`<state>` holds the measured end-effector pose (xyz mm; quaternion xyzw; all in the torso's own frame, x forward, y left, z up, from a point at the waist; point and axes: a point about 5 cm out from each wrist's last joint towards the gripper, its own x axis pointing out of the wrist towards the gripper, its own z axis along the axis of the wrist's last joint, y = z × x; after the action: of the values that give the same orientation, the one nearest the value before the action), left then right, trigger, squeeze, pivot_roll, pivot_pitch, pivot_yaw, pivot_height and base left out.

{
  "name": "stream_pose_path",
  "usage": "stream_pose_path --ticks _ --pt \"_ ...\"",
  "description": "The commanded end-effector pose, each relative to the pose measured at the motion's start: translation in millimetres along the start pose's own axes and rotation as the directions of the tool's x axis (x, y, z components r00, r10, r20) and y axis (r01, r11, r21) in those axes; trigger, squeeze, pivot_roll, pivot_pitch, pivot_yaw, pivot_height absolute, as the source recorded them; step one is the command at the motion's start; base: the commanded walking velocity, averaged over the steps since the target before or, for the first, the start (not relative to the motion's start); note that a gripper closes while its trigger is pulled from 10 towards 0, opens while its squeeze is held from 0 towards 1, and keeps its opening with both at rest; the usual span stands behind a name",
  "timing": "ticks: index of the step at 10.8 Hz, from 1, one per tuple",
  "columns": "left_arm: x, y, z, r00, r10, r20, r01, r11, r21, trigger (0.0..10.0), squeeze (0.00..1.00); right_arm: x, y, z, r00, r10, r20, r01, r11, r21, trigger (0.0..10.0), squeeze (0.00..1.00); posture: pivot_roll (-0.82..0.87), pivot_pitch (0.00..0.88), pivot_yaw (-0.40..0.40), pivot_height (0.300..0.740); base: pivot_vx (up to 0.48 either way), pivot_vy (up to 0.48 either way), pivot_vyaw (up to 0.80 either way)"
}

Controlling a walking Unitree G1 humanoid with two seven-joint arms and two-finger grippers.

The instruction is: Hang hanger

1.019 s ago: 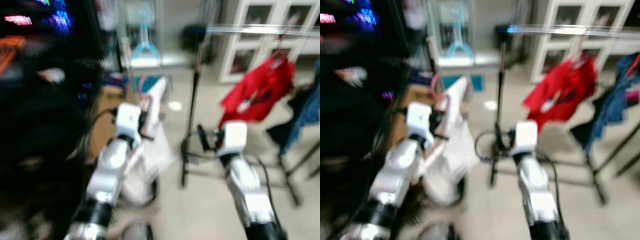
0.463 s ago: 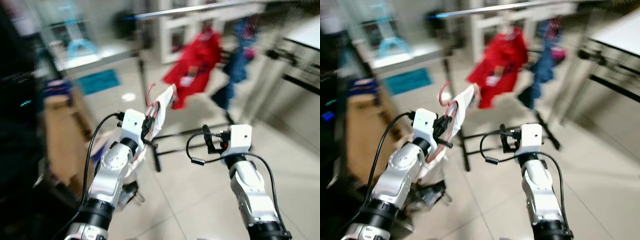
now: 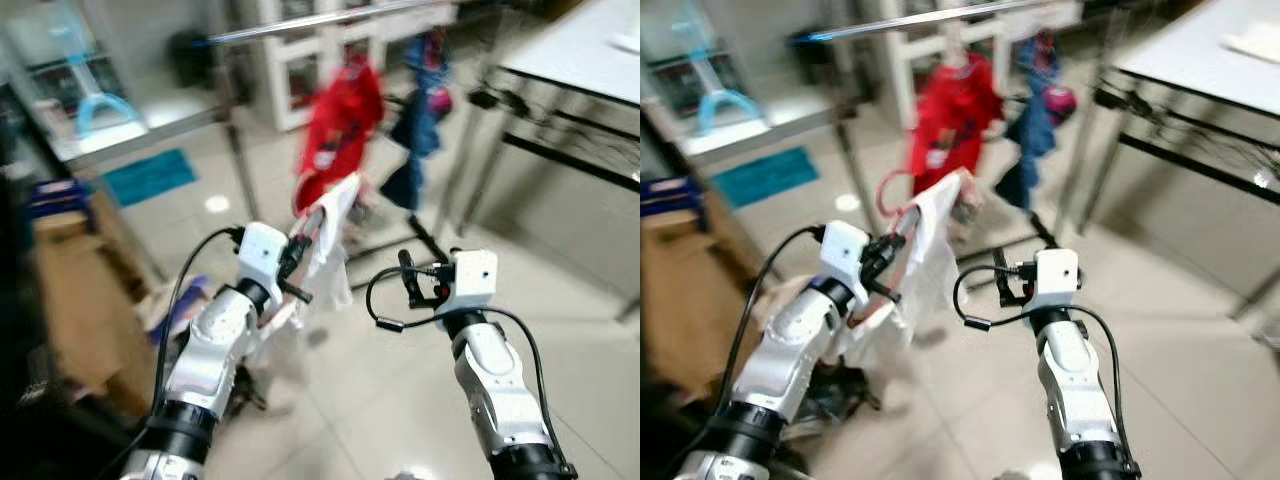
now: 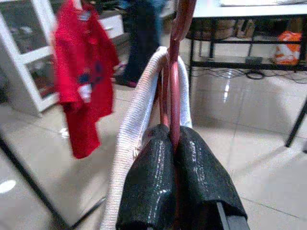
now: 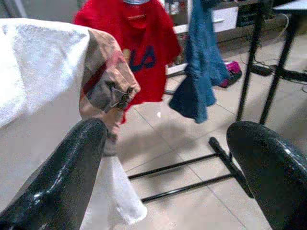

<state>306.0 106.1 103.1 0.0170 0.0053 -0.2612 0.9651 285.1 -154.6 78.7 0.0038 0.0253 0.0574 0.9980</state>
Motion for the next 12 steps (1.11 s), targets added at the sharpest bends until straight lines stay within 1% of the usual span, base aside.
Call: stream_pose_path --ticks 1,2,3,5,6,7,8,9,10,11,12 --pt "4.3 -5.6 9 0.998 -0.032 0.047 0.032 0.999 0.003 10.0 0.00 -1.5 -6.7 -1 1.000 -0.022 -0.001 0.022 1.000 0.005 10.0 0.00 -0.06 0.000 0.106 0.740 0.000 -0.458 -0.70" --pt "4.3 -5.6 9 0.998 -0.039 0.050 0.039 0.999 0.001 10.0 0.00 -2.1 -5.9 -3 1.000 0.004 -0.020 -0.005 1.000 -0.027 10.0 0.00 -0.06 0.000 0.106 0.740 0.000 -0.446 -0.66" --pt "5.9 -5.1 9 0.998 -0.048 0.046 0.049 0.999 -0.008 10.0 0.00 -2.6 -8.2 -3 0.997 0.055 -0.045 -0.057 0.997 -0.047 10.0 0.00 -0.07 0.000 0.108 0.740 0.000 0.000 0.00" --pt "8.3 -0.4 9 0.996 -0.090 0.030 0.089 0.996 0.024 10.0 0.00 -1.8 -25.6 3 0.986 0.142 -0.088 -0.151 0.983 -0.103 10.0 0.00 -0.08 0.000 0.106 0.740 0.000 0.000 0.00" --pt "10.9 3.3 11 0.994 -0.102 0.029 0.100 0.994 0.047 10.0 0.00 0.2 -28.4 9 0.975 0.203 -0.095 -0.213 0.970 -0.115 10.0 0.00 -0.08 0.000 0.108 0.740 0.000 0.000 0.00" --pt "13.7 3.7 15 0.993 -0.111 0.036 0.108 0.992 0.067 10.0 0.00 2.9 -24.3 15 0.963 0.252 -0.100 -0.262 0.958 -0.114 10.0 0.00 -0.08 0.000 0.109 0.740 0.000 0.000 0.00" --pt "15.2 1.1 16 0.991 -0.127 0.043 0.123 0.989 0.082 10.0 0.00 6.4 -19.5 20 0.965 0.255 -0.067 -0.259 0.964 -0.054 10.0 0.00 -0.08 0.000 0.109 0.740 0.000 0.000 0.00" --pt "16.0 -5.0 16 0.987 -0.155 0.046 0.150 0.984 0.100 10.0 0.00 7.6 -6.6 21 0.950 0.310 -0.045 -0.307 0.950 0.061 10.0 0.00 -0.08 0.000 0.106 0.740 0.000 0.000 0.00" --pt "16.1 -11.9 14 0.982 -0.186 0.045 0.180 0.978 0.106 10.0 0.00 3.5 12.8 23 0.899 0.436 -0.044 -0.429 0.896 0.116 10.0 0.00 -0.07 0.000 0.106 0.740 0.000 0.000 0.00" --pt "17.0 -20.5 12 0.973 -0.226 0.038 0.219 0.967 0.134 10.0 0.00 -2.9 27.6 25 0.833 0.552 -0.050 -0.540 0.828 0.149 10.0 0.00 -0.07 0.000 0.104 0.740 0.000 0.000 0.00" --pt "19.4 -24.1 14 0.970 -0.237 0.044 0.230 0.964 0.134 10.0 0.00 -9.7 35.9 28 0.773 0.631 -0.067 -0.617 0.772 0.153 10.0 0.00 -0.07 0.000 0.102 0.740 0.000 0.000 0.00"
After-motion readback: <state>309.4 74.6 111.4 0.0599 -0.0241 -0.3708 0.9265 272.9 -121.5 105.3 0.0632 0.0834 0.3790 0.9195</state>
